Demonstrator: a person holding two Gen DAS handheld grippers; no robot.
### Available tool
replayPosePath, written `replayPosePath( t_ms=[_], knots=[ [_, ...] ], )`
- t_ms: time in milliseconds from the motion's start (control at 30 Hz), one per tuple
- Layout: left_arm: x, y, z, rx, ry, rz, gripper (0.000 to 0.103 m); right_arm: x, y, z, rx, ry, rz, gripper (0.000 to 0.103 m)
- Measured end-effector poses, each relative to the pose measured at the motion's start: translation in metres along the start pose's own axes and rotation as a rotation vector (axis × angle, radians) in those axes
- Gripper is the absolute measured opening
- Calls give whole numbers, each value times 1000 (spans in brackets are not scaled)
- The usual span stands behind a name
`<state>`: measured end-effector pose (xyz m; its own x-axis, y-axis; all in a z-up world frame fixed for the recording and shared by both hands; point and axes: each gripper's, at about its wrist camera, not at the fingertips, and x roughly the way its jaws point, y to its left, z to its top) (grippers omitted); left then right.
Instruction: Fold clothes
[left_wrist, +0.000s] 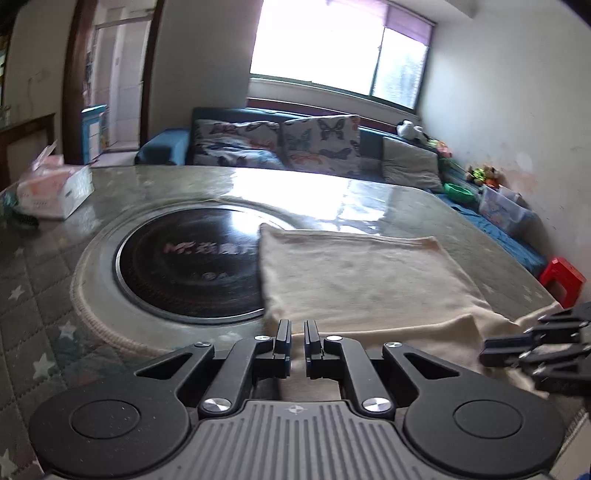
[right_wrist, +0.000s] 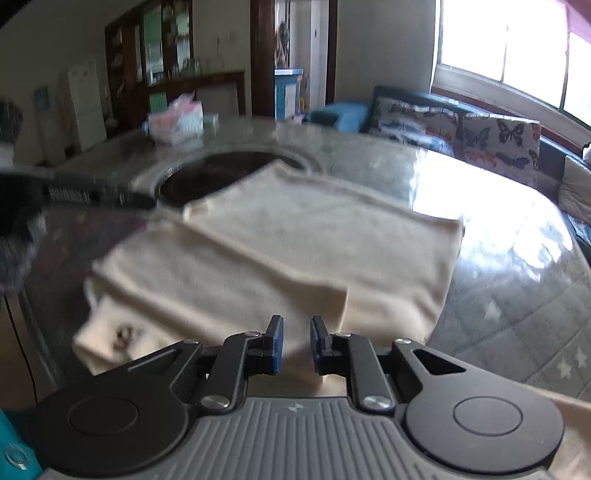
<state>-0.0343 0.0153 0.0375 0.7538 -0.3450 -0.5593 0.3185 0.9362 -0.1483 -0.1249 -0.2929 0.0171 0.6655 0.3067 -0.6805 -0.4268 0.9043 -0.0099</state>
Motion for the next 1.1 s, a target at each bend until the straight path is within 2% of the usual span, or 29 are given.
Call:
replayPosePath(
  t_ms=[100,200,233,300,367,500,600,700,800,900,1000,1033,1067,1100],
  knots=[
    [0,-14,3,38,4,-29,8,-11,-4,-6,45,-24,2,15],
    [4,-34,5,75,17,-76,19,-33,-17,-12,98,-60,-28,16],
    [7,-42,4,89,23,-92,23,-39,-24,-15,115,-66,-57,17],
    [12,-57,4,117,36,-125,24,-51,-41,-25,164,-73,-120,23],
    [18,-73,2,141,55,-154,24,-62,-60,-37,208,-77,-202,36],
    [30,-102,-5,193,89,-195,24,-84,-104,-63,319,-83,-362,37],
    [36,-116,-9,219,109,-211,25,-96,-135,-83,395,-88,-484,41],
    [39,-126,-13,241,118,-216,41,-104,-164,-102,492,-89,-536,42],
    [39,-133,-15,260,121,-221,42,-107,-179,-117,558,-88,-558,43],
    [42,-137,-16,271,128,-221,42,-105,-187,-125,605,-92,-524,43],
    [44,-141,-18,277,136,-219,42,-101,-186,-127,599,-98,-513,42],
    [44,-142,-19,280,138,-218,43,-101,-185,-125,600,-100,-502,34],
    [45,-142,-19,282,140,-217,43,-100,-183,-124,600,-101,-491,21],
    [46,-143,-20,284,142,-216,43,-100,-182,-122,598,-99,-486,16]
  ],
)
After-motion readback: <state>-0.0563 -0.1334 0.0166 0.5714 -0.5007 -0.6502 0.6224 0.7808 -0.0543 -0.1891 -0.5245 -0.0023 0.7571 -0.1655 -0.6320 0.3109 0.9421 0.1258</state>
